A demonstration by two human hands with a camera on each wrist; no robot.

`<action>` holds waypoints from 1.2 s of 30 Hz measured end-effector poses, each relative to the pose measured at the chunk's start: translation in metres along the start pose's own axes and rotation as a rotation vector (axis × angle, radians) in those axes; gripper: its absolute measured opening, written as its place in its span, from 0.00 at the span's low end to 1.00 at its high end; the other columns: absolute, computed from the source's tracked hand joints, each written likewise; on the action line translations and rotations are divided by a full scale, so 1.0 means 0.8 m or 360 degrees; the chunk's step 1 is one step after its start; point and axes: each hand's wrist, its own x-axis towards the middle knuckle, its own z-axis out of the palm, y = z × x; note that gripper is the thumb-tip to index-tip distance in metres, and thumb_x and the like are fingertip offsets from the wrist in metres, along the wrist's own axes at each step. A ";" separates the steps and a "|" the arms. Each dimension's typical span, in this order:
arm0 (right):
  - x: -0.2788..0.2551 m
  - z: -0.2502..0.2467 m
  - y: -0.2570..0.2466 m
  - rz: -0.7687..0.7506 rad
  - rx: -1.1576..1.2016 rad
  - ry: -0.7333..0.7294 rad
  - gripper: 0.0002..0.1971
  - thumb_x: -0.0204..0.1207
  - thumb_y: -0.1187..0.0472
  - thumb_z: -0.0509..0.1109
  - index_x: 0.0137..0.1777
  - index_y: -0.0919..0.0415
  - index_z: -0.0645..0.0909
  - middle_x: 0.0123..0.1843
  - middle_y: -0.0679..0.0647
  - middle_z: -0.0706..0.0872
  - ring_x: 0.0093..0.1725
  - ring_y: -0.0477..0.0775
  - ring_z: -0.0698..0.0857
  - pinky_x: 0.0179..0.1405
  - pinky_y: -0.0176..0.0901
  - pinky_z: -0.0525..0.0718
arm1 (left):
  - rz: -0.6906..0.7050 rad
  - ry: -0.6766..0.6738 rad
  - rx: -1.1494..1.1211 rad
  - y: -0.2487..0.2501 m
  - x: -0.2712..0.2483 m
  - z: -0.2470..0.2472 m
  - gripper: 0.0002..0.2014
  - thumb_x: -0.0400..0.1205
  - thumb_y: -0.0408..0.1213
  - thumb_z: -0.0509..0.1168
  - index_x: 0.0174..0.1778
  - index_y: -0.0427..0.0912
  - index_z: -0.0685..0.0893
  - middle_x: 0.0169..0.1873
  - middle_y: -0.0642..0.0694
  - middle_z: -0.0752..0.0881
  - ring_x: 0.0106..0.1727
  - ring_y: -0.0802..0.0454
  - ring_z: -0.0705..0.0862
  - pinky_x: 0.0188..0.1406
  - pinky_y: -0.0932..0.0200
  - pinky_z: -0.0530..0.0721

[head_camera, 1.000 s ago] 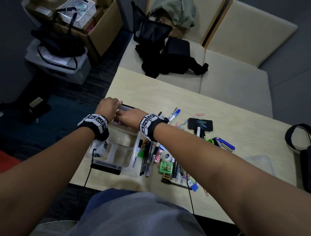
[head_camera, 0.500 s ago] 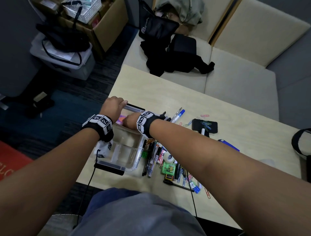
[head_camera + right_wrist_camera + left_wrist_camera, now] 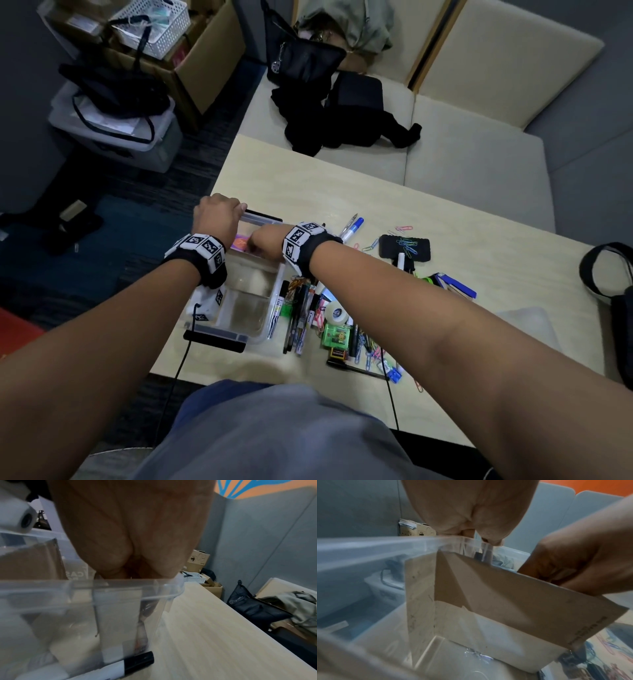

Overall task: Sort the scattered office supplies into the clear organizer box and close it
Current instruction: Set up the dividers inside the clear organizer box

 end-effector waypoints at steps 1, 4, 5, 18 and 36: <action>-0.006 -0.002 0.001 -0.0006 0.0041 0.0036 0.15 0.83 0.63 0.61 0.65 0.61 0.83 0.60 0.58 0.88 0.55 0.60 0.85 0.53 0.45 0.81 | -0.0007 0.0010 0.0046 0.003 0.000 -0.001 0.19 0.88 0.44 0.57 0.46 0.33 0.86 0.47 0.30 0.83 0.51 0.30 0.79 0.46 0.43 0.74; -0.023 -0.006 0.004 -0.0009 0.0084 0.0160 0.16 0.83 0.62 0.62 0.66 0.58 0.84 0.59 0.57 0.87 0.53 0.59 0.85 0.49 0.42 0.79 | -0.0028 0.0029 0.0128 0.010 -0.001 -0.007 0.16 0.87 0.42 0.59 0.50 0.36 0.88 0.49 0.30 0.84 0.53 0.31 0.79 0.50 0.43 0.75; -0.026 -0.004 0.006 -0.0017 0.0102 0.0209 0.16 0.83 0.61 0.62 0.66 0.57 0.84 0.60 0.57 0.87 0.55 0.60 0.85 0.50 0.43 0.80 | -0.0042 0.0031 0.0131 0.013 0.000 -0.008 0.14 0.86 0.41 0.59 0.51 0.37 0.88 0.50 0.30 0.84 0.54 0.31 0.79 0.52 0.43 0.74; -0.138 0.038 0.064 0.0190 0.0601 0.0896 0.14 0.80 0.62 0.61 0.60 0.56 0.85 0.60 0.54 0.87 0.58 0.56 0.84 0.56 0.52 0.83 | 0.0069 0.0094 0.0185 0.112 -0.023 0.000 0.12 0.85 0.40 0.57 0.52 0.42 0.86 0.50 0.36 0.84 0.55 0.35 0.78 0.56 0.43 0.69; -0.224 0.151 0.246 0.0972 0.0987 0.0980 0.14 0.78 0.64 0.62 0.59 0.54 0.85 0.56 0.54 0.88 0.54 0.57 0.86 0.53 0.50 0.85 | 0.0384 -0.0420 -0.0018 0.300 -0.026 0.107 0.13 0.85 0.42 0.61 0.65 0.45 0.80 0.59 0.42 0.84 0.58 0.40 0.84 0.60 0.46 0.78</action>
